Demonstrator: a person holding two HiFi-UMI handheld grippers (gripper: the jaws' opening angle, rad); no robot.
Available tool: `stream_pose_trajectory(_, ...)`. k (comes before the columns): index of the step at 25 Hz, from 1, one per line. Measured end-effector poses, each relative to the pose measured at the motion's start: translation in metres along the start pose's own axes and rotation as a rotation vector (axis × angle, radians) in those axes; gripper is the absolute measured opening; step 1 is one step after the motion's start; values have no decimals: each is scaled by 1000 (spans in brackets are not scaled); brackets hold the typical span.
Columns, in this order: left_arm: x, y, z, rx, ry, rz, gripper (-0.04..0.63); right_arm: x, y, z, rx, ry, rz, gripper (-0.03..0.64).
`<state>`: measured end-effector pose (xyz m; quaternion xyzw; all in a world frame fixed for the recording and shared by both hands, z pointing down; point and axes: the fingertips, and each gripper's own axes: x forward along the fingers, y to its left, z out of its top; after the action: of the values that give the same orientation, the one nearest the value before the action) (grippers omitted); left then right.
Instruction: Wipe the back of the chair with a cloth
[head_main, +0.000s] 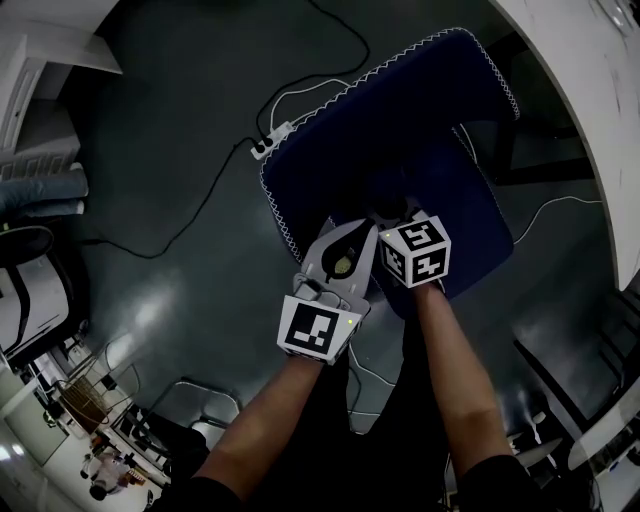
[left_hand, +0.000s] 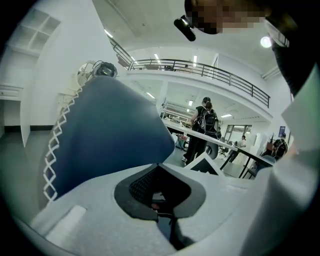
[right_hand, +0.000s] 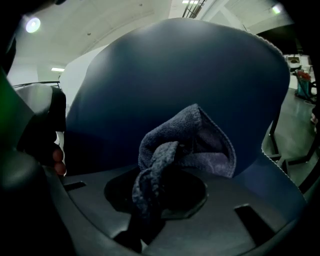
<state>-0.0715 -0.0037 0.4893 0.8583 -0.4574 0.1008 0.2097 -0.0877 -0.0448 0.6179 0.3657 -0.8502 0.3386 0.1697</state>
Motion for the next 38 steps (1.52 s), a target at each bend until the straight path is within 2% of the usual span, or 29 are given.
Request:
stream_pose_trajectory(10, -42, 12, 18, 8, -13, 18, 8, -5, 62, -6, 6, 46, 124, 83)
stream_pose_trajectory(18, -47, 16, 26, 16, -21, 32, 8, -19, 77, -5, 40, 33, 202, 83)
stream_pose_trajectory(23, -33, -1, 43, 40, -31, 9, 8, -51, 48, 15, 55, -21, 140, 83)
stream_pose_trajectory(32, 24, -40, 71, 69, -51, -20, 8, -115, -56, 84, -107, -80, -41, 83)
stream_pose_trajectory(38, 54, -45, 75, 75, -44, -14, 8, -127, -94, 138, -202, -118, -82, 83)
